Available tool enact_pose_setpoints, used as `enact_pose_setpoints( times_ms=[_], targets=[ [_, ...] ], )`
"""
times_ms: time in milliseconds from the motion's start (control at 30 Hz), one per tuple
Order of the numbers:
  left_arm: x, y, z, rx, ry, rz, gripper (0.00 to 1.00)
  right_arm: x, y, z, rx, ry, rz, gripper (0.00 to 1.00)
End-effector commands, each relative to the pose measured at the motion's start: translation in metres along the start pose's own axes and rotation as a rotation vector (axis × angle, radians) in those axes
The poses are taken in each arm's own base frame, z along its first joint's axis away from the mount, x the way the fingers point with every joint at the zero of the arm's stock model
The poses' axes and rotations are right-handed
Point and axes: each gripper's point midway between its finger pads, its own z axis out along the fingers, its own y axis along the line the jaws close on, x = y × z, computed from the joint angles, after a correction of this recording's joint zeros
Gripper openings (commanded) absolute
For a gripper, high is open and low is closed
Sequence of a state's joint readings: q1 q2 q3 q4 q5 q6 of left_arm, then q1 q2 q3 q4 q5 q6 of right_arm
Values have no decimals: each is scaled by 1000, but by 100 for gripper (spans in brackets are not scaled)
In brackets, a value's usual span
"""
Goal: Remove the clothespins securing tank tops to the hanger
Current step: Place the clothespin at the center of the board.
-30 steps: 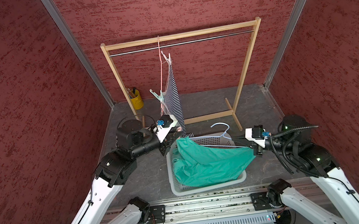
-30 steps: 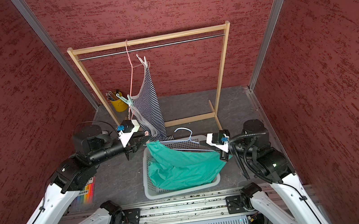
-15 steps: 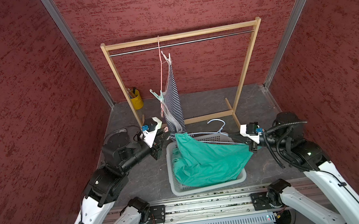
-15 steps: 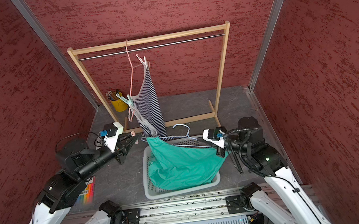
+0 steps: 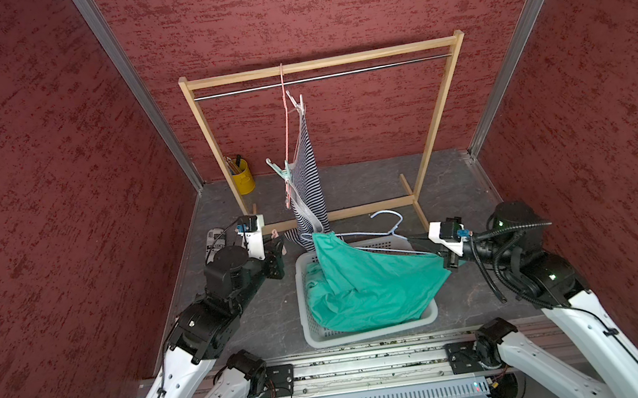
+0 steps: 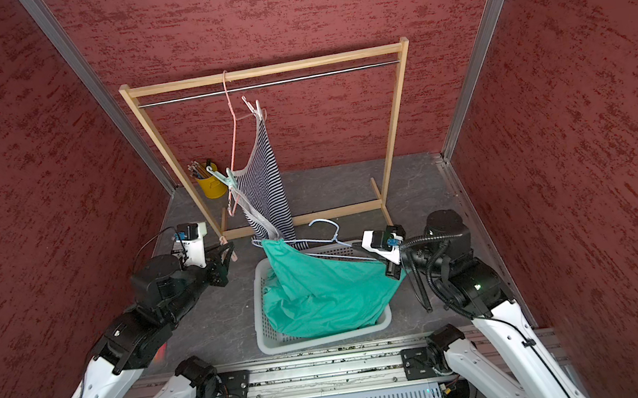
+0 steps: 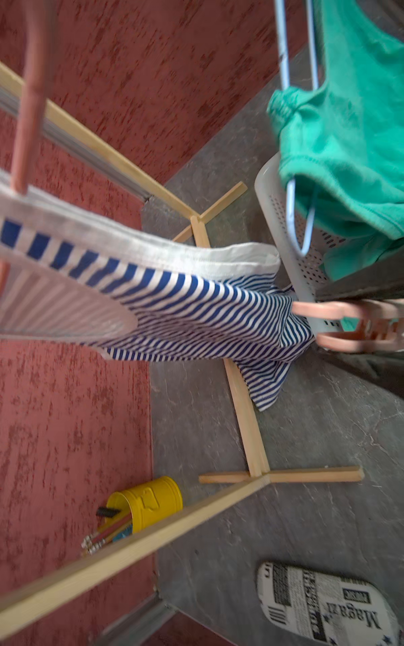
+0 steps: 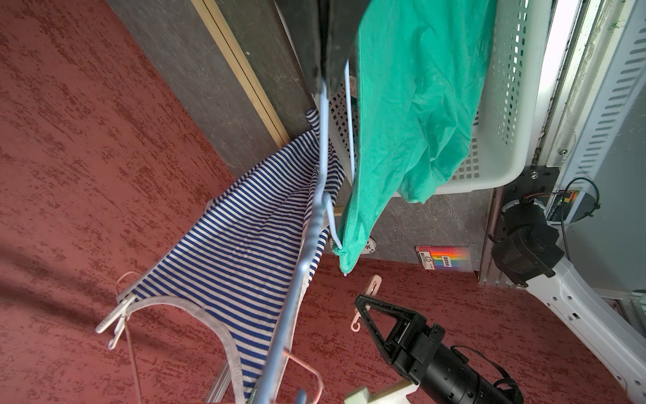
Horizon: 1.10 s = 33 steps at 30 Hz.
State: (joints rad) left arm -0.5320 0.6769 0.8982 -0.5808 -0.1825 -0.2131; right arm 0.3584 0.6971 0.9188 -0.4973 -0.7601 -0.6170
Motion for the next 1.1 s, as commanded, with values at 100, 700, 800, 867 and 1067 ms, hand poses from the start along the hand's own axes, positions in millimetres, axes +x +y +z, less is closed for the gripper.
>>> enact_pose_setpoints(
  times_ms=[100,700,800,867,1067],
  targets=[
    [9,41,4,-219,-24,-125,0,-8,-3,-4,32,-28,-36,0],
    [68,68,42,-260,129,-409,0,-4,-9,1,42,-11,-13,0],
    [78,74,46,-258,152,-502,0,-2,-10,2,39,-3,-5,0],
    [82,82,46,-292,172,-533,0,-3,-11,3,40,-1,-4,0],
    [105,101,47,-412,286,-614,0,0,-12,4,41,5,0,0]
  ],
)
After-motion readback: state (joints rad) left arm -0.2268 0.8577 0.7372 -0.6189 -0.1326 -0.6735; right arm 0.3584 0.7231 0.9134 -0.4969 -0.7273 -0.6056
